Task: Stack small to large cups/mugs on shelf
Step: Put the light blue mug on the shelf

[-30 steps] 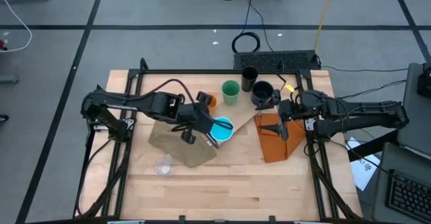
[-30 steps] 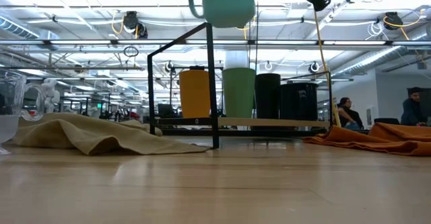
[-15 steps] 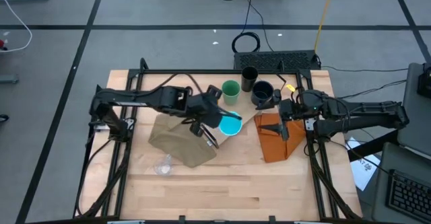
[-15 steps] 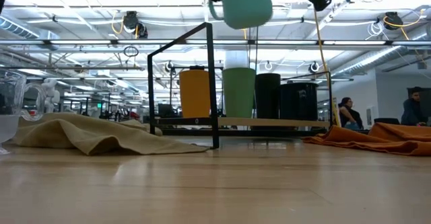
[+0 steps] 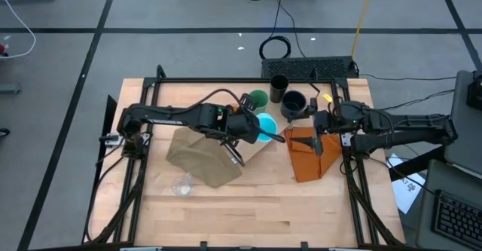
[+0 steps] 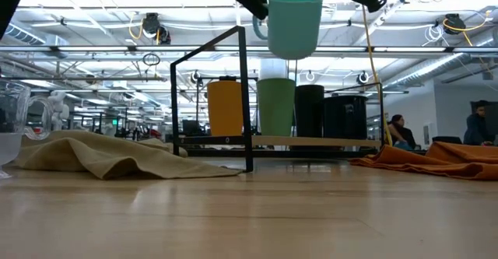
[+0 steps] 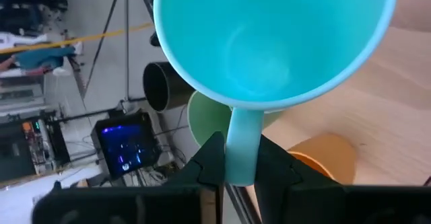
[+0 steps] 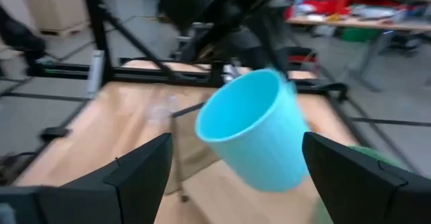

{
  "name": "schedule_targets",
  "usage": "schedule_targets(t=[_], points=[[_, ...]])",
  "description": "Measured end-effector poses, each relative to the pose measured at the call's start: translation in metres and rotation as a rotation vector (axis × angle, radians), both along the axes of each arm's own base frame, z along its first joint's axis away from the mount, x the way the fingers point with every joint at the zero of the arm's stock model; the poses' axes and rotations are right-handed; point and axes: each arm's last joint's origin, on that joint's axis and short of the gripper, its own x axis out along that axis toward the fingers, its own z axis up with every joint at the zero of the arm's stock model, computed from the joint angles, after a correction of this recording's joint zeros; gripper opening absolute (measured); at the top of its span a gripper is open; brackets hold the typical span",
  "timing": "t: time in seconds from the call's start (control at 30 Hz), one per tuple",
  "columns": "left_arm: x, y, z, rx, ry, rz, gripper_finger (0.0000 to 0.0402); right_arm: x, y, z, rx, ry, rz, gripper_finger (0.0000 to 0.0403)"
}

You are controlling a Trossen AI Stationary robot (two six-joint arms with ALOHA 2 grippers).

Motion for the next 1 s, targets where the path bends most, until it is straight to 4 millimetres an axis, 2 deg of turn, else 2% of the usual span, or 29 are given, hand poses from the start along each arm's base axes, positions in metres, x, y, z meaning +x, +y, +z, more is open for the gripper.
schedule_targets(t=[0.2,0.33,0.63,0.83,1.0], points=[[0.001,-0.001,0.005,0.138,-0.058,0.091,0.0050,-0.003,-0.003,0.001,-0.036,-0.008,-0.098,0.0322],[0.005,-0.005,0.010,0.212,-0.105,0.105,0.0050,0.003,-0.005,0.000,-0.054,-0.001,-0.163,0.0322],[0.006,-0.002,0.013,0.299,-0.129,0.173,0.0050,0.013,-0.007,0.005,-0.149,-0.073,-0.188,0.0322],[0.012,0.007,0.004,0.362,-0.141,0.219,0.0050,0.013,-0.007,0.011,-0.181,-0.128,-0.207,0.0322],[0.021,0.006,-0.006,0.437,-0.157,0.200,0.0050,0.013,-0.008,0.014,-0.233,-0.150,-0.253,0.0322]])
